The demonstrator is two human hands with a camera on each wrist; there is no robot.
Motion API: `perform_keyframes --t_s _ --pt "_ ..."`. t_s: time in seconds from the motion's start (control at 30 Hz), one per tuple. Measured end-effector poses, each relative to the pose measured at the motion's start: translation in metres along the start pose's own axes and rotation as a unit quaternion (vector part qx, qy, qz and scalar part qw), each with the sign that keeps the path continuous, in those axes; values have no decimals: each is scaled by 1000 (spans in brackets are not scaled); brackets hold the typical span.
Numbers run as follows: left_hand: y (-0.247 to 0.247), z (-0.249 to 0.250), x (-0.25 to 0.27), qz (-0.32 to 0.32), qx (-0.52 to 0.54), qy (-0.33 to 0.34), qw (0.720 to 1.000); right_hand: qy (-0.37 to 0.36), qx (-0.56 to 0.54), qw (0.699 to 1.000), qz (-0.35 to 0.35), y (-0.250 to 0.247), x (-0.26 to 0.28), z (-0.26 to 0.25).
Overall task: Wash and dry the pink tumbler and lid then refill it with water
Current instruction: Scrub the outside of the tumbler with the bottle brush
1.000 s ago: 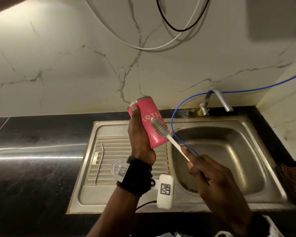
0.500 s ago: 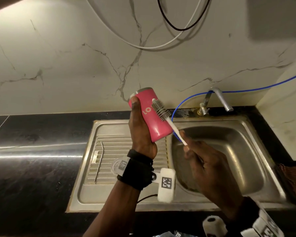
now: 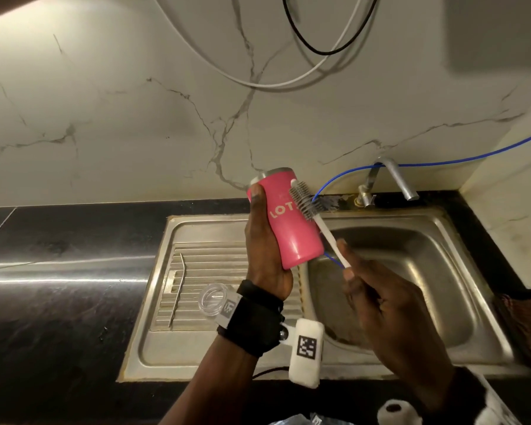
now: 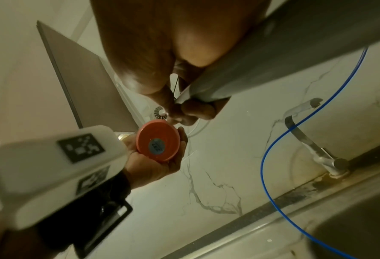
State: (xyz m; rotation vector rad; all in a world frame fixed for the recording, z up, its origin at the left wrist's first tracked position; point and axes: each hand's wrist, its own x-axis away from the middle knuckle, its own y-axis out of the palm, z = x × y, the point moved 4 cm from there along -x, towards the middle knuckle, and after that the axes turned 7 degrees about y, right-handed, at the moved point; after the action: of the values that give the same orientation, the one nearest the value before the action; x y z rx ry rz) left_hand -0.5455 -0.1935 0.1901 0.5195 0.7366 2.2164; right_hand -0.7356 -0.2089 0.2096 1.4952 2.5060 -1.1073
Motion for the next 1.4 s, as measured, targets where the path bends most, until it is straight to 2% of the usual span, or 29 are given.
perform_keyframes --t_s 0.1,0.23,0.3,0.47,0.57,0.67,0.9,1.13,1.33,1.4 --pt "1 4 -6 -9 1 7 1000 3 -16 1000 -1 2 -2 -3" --pt "-10 27 -20 25 19 47 998 5 -7 999 -43 1 24 7" --pt "-13 30 -21 27 22 45 998 18 -9 998 -56 -2 31 11" --pt "-6 11 -11 8 -6 14 1000 7 -8 1000 -13 -2 9 -3" --pt "-1 -3 -3 -33 -12 -18 999 -9 -5 1000 16 -3 -18 -13" --pt "-5 -8 -2 -60 -27 -25 998 -17 11 1000 16 -3 -32 -17" --pt "-28 16 -16 -3 -31 -8 999 1 3 999 -50 6 18 -9" --pt "-14 -17 0 2 -73 -17 997 -2 21 1000 20 13 -14 -10" --pt "-25 8 -20 67 -92 42 993 1 7 999 -35 4 21 -10" --pt "-20 9 -12 65 -106 49 991 4 7 1000 -28 1 19 -10"
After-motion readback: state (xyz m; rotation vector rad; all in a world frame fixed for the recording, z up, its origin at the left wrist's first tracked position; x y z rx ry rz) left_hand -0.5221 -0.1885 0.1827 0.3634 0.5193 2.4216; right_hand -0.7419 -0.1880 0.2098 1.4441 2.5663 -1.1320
